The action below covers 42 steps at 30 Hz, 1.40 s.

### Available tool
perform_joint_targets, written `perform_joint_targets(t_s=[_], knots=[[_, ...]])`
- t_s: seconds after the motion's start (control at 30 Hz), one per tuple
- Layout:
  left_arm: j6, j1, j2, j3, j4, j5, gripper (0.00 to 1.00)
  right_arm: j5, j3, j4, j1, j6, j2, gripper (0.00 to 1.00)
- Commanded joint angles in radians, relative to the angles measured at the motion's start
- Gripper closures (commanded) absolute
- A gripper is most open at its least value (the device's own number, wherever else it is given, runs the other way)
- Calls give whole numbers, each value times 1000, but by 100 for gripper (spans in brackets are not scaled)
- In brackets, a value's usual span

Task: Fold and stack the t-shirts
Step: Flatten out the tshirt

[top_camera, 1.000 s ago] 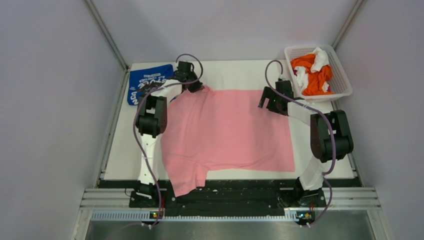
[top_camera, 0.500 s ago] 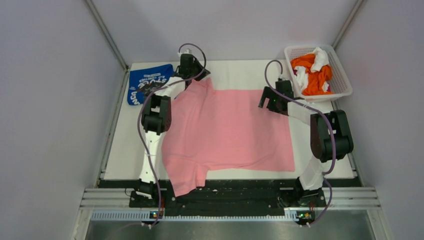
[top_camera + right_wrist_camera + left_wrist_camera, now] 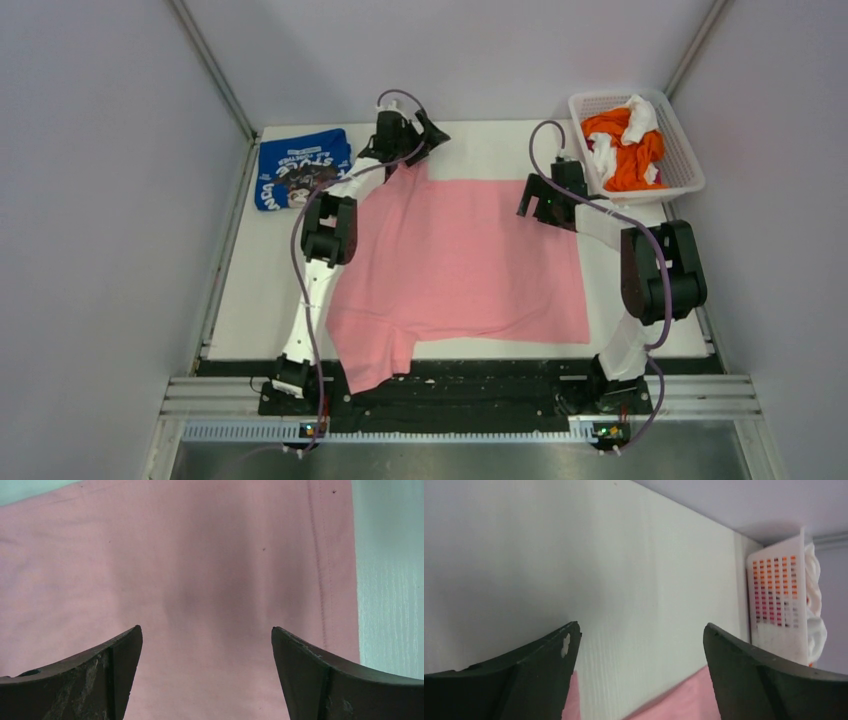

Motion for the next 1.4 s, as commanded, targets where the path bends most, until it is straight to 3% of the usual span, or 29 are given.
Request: perform_joint_targets(t_s=[0.0, 0.1, 0.33, 0.5, 0.67, 1.07, 1.37], knots=[[88, 0, -137, 41, 8, 0, 1, 8, 2, 28, -5, -14, -12, 2], [120, -1, -230, -17, -4, 9, 1, 6, 4, 29, -7, -14, -9, 2], [171, -1, -548, -452, -98, -152, 1, -6, -1, 23, -6, -12, -1, 1], [146, 0, -609, -623, -103, -235, 1, -26, -2, 26, -6, -5, -2, 2], [61, 3, -517, -584, -53, -235, 1, -27, 0, 24, -5, -8, -4, 2], [30, 7, -255, -292, -50, -264, 1, -21, -3, 20, -7, -11, -4, 2], [-67, 6, 27, 115, 23, -199, 1, -2, 3, 14, -6, -16, -5, 1]])
